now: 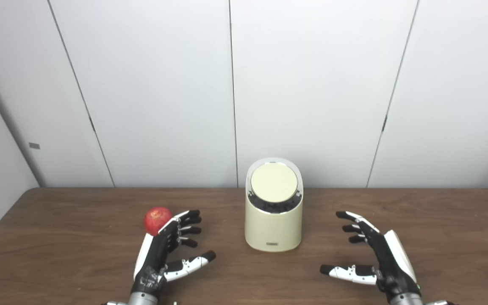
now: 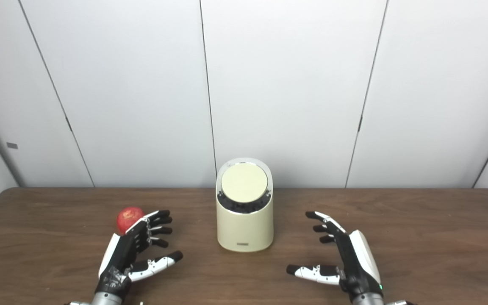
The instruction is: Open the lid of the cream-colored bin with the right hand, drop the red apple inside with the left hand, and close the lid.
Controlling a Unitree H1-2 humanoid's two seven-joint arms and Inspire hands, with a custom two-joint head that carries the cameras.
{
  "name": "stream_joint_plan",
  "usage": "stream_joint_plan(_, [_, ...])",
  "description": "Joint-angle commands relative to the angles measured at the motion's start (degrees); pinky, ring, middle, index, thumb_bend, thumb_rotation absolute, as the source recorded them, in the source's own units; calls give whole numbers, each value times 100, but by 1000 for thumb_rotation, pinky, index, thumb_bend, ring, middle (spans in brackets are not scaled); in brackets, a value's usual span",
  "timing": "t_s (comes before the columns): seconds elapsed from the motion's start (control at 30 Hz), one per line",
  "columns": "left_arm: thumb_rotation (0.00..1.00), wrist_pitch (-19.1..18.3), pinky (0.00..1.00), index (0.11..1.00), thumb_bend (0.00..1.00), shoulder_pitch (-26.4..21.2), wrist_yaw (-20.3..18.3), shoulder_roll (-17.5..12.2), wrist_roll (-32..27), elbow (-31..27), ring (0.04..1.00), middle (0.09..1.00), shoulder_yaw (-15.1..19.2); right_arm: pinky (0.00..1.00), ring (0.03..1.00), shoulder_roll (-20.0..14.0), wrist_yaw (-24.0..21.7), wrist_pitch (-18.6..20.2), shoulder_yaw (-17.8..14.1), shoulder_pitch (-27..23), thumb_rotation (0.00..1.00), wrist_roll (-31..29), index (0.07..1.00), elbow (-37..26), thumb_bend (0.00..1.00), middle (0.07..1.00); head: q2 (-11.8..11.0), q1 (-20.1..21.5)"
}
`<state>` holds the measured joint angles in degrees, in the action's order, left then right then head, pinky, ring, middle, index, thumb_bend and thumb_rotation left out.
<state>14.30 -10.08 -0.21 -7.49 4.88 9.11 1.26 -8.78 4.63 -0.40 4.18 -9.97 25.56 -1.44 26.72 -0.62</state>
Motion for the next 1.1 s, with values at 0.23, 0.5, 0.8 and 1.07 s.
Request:
stream_joint_plan(0.23, [32, 185, 596, 797, 723, -154, 36, -58, -5, -146, 717, 777, 51, 665, 763, 24, 92, -102, -8, -154, 158, 21, 786, -178, 784, 856, 11, 0])
stream_joint_plan(0.5, [30, 187, 604, 801, 726, -175, 67, -47, 92, -118, 718, 778, 28, 680, 763, 67, 133, -212, -40, -196, 164, -96, 790, -101, 779, 853, -62, -73])
stream_joint_plan(0.8, [11, 243, 587, 797, 723, -257, 87, 25, 73, 105, 717, 780, 4, 665, 765, 122, 218, -291, 52, -617, 293, 23, 811, -43, 721, 851, -168, -69])
stream_joint_plan(1.07, [7, 330, 602, 790, 724, -321, 111, 42, 80, 221, 729, 776, -2, 656, 806, 110, -59, 439, 159, -1223, 307, 403, 851, -293, 750, 872, -217, -25])
